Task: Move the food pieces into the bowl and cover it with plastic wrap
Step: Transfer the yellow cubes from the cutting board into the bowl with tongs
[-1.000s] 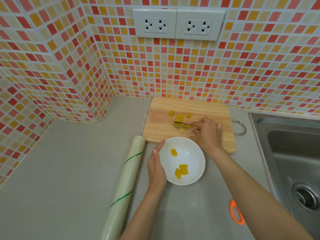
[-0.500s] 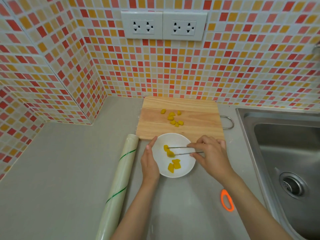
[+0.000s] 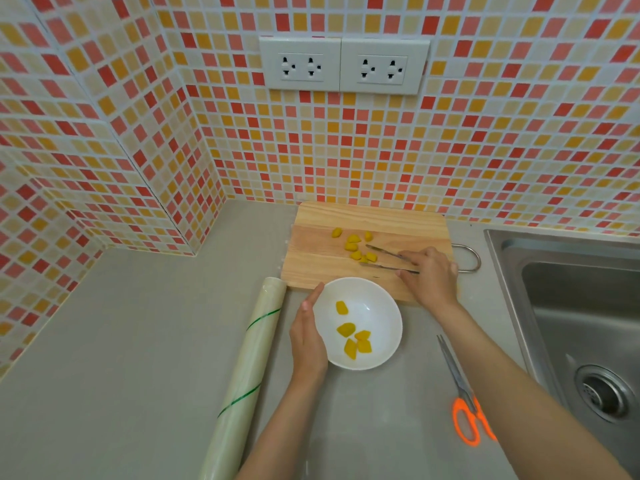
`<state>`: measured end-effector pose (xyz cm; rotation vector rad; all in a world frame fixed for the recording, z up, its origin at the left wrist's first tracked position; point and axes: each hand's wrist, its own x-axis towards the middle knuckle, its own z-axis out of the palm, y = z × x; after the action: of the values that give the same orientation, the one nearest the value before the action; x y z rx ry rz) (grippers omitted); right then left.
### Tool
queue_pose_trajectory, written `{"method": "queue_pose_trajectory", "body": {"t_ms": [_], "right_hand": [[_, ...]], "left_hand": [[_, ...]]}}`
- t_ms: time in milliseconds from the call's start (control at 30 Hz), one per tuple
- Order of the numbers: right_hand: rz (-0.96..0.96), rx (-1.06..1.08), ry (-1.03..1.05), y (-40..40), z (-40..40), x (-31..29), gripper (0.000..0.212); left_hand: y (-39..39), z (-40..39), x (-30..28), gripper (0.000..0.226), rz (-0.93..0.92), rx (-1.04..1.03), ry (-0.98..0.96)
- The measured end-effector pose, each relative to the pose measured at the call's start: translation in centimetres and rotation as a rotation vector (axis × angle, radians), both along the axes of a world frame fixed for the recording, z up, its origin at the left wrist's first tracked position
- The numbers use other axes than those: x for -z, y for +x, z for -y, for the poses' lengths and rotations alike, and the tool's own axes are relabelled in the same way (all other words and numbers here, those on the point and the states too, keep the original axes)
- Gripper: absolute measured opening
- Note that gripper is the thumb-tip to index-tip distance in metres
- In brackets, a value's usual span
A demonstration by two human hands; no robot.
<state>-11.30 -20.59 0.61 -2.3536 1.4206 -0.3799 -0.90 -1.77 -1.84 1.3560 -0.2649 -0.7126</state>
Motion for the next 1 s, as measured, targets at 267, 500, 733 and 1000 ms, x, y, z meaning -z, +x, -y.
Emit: {"method": "queue_pose_trajectory", "body": {"t_ms": [267, 500, 733, 1000], "right_hand": [[0.109, 0.012, 0.038, 0.3, 0.6, 1.2, 0.023], [0.284, 0.019, 0.004, -1.8, -1.4, -0.8, 0.022], [0.334, -0.196, -0.021, -3.6, -6.2, -3.5, 0.020], [-0.009, -0.317, -0.088, -3.7, -7.8, -3.6, 0.032]], "left_hand": [[0.0, 0.0, 0.1, 0.044, 0.005, 0.000, -0.013], [-0.1, -0.1, 0.0, 0.043, 0.027, 0.012, -0.008], [0.0, -0.1, -0.1, 0.043, 0.036, 0.021, -0.005], [0.0, -0.2, -0.3, 0.041, 0.036, 0.023, -0.010]]}}
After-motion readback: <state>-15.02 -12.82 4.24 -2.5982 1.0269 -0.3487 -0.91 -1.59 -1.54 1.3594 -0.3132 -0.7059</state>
